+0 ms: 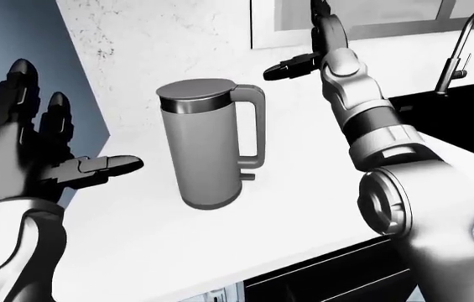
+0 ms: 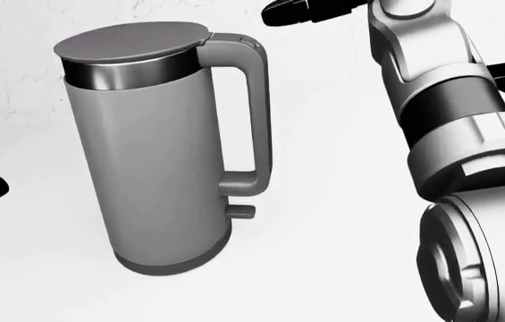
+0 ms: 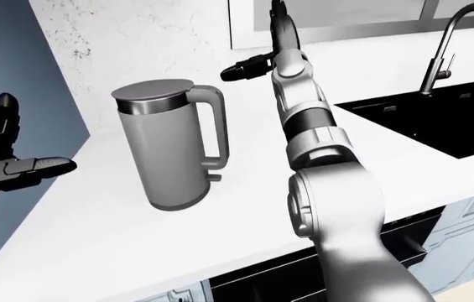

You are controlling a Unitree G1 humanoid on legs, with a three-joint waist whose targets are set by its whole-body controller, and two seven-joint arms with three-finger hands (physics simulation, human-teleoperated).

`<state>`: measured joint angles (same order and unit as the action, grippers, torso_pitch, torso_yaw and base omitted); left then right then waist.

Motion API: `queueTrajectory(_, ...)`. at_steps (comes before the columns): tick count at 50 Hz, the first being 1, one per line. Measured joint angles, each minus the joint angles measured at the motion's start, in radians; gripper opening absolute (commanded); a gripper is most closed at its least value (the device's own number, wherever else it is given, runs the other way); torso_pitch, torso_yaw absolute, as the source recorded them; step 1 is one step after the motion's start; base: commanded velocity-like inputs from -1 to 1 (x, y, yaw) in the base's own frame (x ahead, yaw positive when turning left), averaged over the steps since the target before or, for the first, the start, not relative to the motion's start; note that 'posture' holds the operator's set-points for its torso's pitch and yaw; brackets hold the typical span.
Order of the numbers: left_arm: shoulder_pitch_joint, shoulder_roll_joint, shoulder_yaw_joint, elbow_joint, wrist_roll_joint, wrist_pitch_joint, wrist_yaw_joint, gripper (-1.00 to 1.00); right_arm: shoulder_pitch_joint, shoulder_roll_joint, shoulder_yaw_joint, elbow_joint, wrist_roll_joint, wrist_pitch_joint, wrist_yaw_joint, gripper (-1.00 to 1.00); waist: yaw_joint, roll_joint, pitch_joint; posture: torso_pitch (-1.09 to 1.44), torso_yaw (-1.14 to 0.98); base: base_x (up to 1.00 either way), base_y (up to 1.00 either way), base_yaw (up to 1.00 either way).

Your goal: Press the button to open the lid of the electric kettle.

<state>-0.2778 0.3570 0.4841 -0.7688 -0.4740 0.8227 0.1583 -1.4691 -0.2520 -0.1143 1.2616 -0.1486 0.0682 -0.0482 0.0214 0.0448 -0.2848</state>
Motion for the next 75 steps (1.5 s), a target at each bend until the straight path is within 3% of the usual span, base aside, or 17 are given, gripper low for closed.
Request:
queueTrajectory(15,-0.005,0.003,0.001,-0.001,-0.008,0.005,0.005,1.00,0.000,0.004,-0.014,0.004,0.013,0.019,0.016,1.00,0.001,0.000,0.000,-0.41,0.00,0.00,0.00,0.00)
queueTrajectory(38,0.002,0.002,0.001,-0.005,-0.010,0.001,0.006,1.00,0.013,-0.012,-0.007,-0.020,0.073,0.092,0.157,1.00,-0.001,-0.001,-0.002,-0.41,0.00,0.00,0.00,0.00)
queueTrajectory(75,0.002,0.006,0.007,-0.014,-0.022,0.010,0.013,1.00,0.002,0.000,-0.003,-0.028,0.074,0.108,0.169,1.00,-0.002,0.002,-0.001,-0.41,0.00,0.00,0.00,0.00)
